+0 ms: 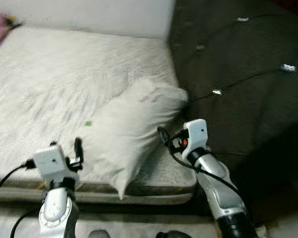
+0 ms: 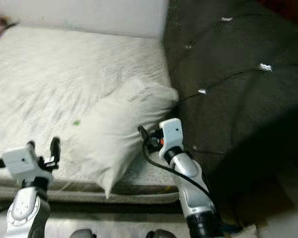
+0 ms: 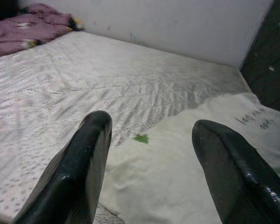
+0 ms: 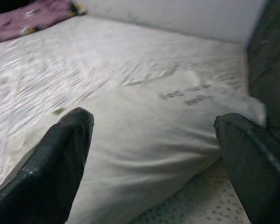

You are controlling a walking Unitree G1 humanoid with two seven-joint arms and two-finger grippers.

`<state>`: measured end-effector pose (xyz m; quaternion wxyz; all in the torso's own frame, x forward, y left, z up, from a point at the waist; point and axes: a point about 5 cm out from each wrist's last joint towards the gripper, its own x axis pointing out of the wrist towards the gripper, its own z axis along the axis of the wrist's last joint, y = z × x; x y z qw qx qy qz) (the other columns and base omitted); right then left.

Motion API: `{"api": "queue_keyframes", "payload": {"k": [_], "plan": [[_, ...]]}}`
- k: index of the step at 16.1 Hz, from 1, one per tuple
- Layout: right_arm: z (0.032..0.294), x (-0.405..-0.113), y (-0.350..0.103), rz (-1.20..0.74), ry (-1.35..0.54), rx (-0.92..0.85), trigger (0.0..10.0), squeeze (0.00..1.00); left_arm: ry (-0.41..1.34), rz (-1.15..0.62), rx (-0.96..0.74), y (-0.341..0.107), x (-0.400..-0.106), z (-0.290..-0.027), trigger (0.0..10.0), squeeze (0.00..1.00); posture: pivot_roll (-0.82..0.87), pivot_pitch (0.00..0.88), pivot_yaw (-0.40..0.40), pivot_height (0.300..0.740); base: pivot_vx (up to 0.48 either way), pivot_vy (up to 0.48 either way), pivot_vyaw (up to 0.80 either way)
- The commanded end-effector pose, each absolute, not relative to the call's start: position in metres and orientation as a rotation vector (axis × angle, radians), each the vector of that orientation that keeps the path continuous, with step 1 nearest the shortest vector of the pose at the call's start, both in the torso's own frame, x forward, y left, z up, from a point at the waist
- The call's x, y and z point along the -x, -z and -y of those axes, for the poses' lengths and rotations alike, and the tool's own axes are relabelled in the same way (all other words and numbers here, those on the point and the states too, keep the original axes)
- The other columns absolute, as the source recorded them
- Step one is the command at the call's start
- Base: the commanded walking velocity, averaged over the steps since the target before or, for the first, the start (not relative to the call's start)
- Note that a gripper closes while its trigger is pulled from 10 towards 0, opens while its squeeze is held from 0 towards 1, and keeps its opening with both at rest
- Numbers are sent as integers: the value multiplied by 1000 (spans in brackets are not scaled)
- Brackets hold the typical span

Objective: Clean up the room

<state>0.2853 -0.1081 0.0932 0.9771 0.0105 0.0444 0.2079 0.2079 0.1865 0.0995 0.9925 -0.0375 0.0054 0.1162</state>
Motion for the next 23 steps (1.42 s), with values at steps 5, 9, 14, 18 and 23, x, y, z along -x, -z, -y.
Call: {"api": "queue_keyframes", "payload": {"k": [5, 9, 14, 18, 23], "plan": [[108, -287, -103, -72, -419, -29, 10000, 0, -236, -12, 81, -103, -209, -188, 10000, 0, 119, 64, -71, 740, 0, 0, 0], [106, -288, -104, -79, -429, -27, 10000, 0, -234, -15, 81, -104, -211, -188, 10000, 0, 120, 63, -70, 725, 0, 0, 0], [105, -288, -104, -81, -433, -26, 10000, 0, -235, -18, 83, -104, -211, -188, 10000, 0, 120, 63, -71, 660, 0, 0, 0], [106, -288, -104, -84, -437, -29, 10000, 0, -239, -21, 86, -104, -211, -188, 10000, 0, 119, 66, -71, 620, 0, 0, 0], [105, -288, -103, -91, -445, -25, 10000, 0, -255, -26, 95, -103, -210, -189, 10000, 0, 118, 66, -76, 611, 0, 0, 0]]}}
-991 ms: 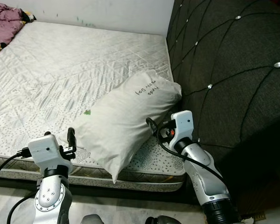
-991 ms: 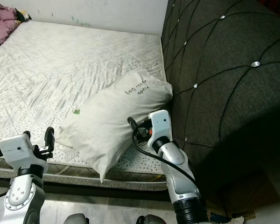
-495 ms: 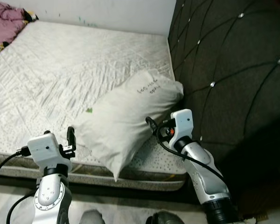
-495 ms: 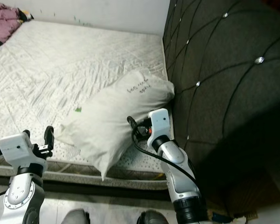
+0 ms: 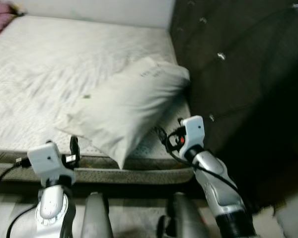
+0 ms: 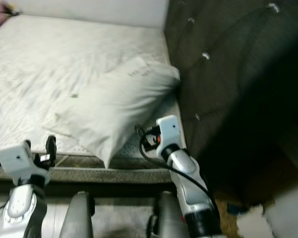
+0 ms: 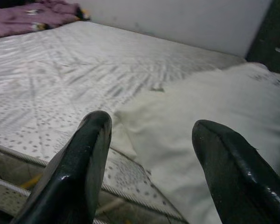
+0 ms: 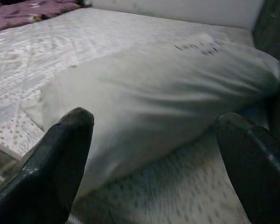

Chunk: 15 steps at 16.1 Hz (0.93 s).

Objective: Clean up the room

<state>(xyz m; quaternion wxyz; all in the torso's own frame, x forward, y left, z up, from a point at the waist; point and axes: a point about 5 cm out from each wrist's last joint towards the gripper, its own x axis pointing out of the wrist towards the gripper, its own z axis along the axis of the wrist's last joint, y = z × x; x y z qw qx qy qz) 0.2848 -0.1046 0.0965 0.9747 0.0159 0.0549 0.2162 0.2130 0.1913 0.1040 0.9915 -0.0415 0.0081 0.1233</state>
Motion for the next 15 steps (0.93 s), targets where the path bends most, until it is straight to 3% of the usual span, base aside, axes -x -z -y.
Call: {"api": "queue_keyframes", "payload": {"k": [1, 10, 15], "plan": [[105, -288, -103, -95, -450, -24, 10000, 0, -258, -27, 97, -102, -210, -190, 10000, 0, 120, 66, -78, 611, 0, 0, 0], [102, -287, -102, -103, -479, -25, 10000, 0, -223, -20, 109, -103, -209, -187, 10000, 0, 123, 68, -82, 611, 0, 0, 0], [101, -286, -102, -104, -492, -28, 10000, 0, -215, -27, 110, -103, -210, -187, 10000, 0, 120, 71, -81, 596, 260, 0, 0]]}}
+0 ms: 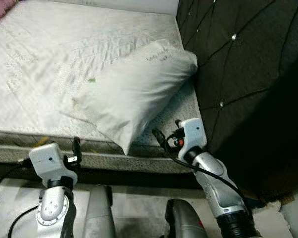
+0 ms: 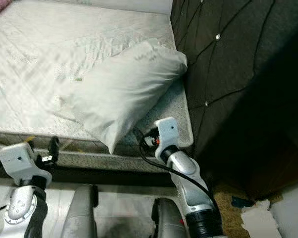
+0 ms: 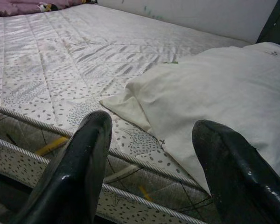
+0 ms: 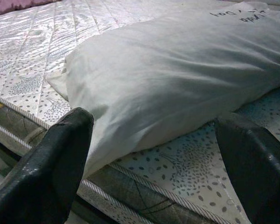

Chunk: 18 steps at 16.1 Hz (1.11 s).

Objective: Clean up the room

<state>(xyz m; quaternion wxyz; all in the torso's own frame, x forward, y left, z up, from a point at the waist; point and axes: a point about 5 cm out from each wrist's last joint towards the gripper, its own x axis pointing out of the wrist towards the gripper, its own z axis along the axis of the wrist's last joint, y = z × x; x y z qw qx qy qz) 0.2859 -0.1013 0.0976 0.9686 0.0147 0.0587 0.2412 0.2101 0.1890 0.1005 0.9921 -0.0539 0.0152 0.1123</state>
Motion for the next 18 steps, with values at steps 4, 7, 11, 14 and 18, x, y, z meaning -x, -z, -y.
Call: {"api": "queue_keyframes", "payload": {"k": [4, 7, 11, 14, 18], "plan": [[99, -285, -102, -104, -509, -33, 10000, 0, -204, -23, 110, -103, -210, -186, 10000, 0, 118, 78, -78, 586, 362, 0, 0], [99, -285, -102, -106, -511, -38, 10000, 0, -196, -28, 109, -103, -210, -185, 10000, 0, 117, 79, -79, 586, 358, 0, 0], [97, -284, -102, -107, -535, -40, 10000, 0, -201, -46, 113, -100, -211, -185, 10000, 0, 117, 82, -78, 566, 197, 0, 0], [98, -284, -101, -114, -535, -47, 10000, 0, -201, -51, 108, -100, -212, -185, 10000, 0, 117, 82, -78, 531, 0, 0, 0], [97, -285, -100, -136, -548, -54, 10000, 0, -207, -47, 109, -102, -214, -185, 10000, 0, 116, 87, -78, 531, 0, 0, 0]]}}
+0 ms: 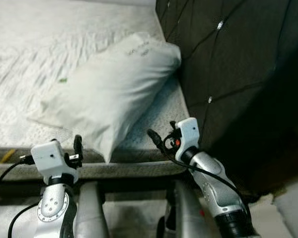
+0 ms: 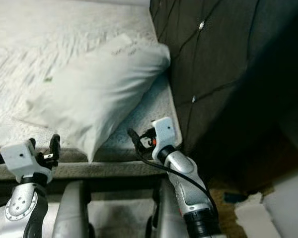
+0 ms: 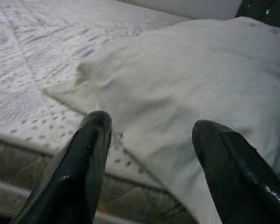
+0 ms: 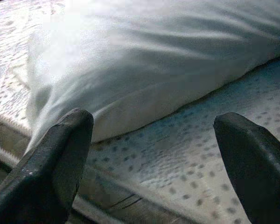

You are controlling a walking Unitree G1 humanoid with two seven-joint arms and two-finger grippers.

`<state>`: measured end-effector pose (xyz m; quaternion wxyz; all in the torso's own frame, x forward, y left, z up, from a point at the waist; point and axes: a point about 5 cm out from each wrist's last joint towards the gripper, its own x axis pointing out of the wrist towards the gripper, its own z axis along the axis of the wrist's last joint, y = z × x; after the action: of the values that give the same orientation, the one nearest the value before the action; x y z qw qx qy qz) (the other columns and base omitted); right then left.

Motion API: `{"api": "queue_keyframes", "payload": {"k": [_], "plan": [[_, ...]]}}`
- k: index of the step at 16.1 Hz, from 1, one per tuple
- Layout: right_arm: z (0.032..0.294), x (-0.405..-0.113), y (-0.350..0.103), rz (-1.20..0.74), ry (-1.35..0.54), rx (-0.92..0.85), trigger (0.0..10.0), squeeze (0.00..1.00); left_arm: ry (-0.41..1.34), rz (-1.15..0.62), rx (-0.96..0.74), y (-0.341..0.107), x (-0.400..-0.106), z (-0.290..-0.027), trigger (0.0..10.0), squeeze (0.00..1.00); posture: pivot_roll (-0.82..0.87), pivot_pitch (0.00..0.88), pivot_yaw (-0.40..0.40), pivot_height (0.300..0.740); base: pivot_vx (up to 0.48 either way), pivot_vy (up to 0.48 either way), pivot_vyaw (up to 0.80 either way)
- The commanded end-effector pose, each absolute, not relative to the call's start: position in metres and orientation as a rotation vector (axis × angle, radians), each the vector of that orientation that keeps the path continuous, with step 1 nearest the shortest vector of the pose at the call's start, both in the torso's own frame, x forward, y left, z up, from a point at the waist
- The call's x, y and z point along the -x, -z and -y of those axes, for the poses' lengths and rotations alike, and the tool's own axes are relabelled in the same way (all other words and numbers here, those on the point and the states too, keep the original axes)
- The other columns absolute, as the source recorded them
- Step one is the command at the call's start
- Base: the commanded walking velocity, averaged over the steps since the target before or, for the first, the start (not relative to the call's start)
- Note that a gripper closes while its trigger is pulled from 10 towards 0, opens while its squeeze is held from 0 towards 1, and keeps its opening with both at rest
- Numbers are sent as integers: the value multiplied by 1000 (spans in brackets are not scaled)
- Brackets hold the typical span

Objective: Clean up the room

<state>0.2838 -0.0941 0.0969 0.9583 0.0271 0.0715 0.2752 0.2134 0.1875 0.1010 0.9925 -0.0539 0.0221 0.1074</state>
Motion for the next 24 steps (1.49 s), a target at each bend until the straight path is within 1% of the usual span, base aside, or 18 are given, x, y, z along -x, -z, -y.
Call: {"api": "queue_keyframes", "payload": {"k": [1, 3, 5, 6, 10, 12, 15, 16, 19, 20, 21, 23, 24], "plan": [[96, -287, -98, -160, -582, -51, 10000, 0, -216, -47, 103, -103, -216, -186, 10000, 0, 118, 89, -78, 531, 0, 0, 0], [97, -291, -98, -150, -618, 24, 10000, 0, -222, -44, 100, -104, -217, -186, 10000, 0, 121, 90, -79, 531, 0, 0, 0], [101, -299, -100, -144, -608, 30, 10000, 0, -227, -45, 101, -105, -215, -186, 10000, 0, 130, 98, -78, 531, 0, 0, 800], [100, -301, -98, -156, -622, 35, 10000, 0, -228, -45, 100, -105, -215, -186, 10000, 0, 131, 100, -77, 531, 0, 0, 0], [92, -309, -85, -273, -712, 117, 10000, 0, -229, -54, 86, -108, -210, -188, 10000, 0, 157, 120, -70, 531, 0, 0, 0], [84, -314, -80, -338, -788, 170, 10000, 0, -231, -68, 71, -108, -204, -190, 10000, 0, 187, 134, -66, 531, 0, 0, 0], [62, -322, -79, -391, -867, 215, 10000, 0, -243, -78, 58, -111, -197, -195, 10000, 0, 232, 153, -65, 531, 0, 0, 0], [52, -328, -83, -397, -874, 190, 10000, 0, -251, -84, 48, -113, -193, -196, 10000, 0, 247, 159, -62, 531, 0, 0, 0], [43, -333, -86, -436, -879, 140, 10000, 0, -258, -91, 40, -115, -188, -198, 10000, 0, 266, 167, -57, 531, 0, 0, 0], [36, -337, -90, -451, -869, 91, 10000, 0, -261, -95, 35, -117, -184, -200, 10000, 0, 285, 174, -47, 531, 0, 0, 0], [26, -342, -97, -467, -821, -13, 10000, 0, -263, -99, 30, -119, -182, -202, 10000, 0, 291, 173, -40, 531, 0, 0, 0], [21, -345, -100, -474, -785, -70, 10000, 0, -263, -102, 27, -120, -182, -203, 10000, 0, 293, 171, -35, 531, 0, 0, 0], [18, -348, -102, -474, -706, -127, 10000, 0, -260, -104, 24, -120, -183, -203, 10000, 0, 290, 170, -33, 531, 0, 0, 0]]}}
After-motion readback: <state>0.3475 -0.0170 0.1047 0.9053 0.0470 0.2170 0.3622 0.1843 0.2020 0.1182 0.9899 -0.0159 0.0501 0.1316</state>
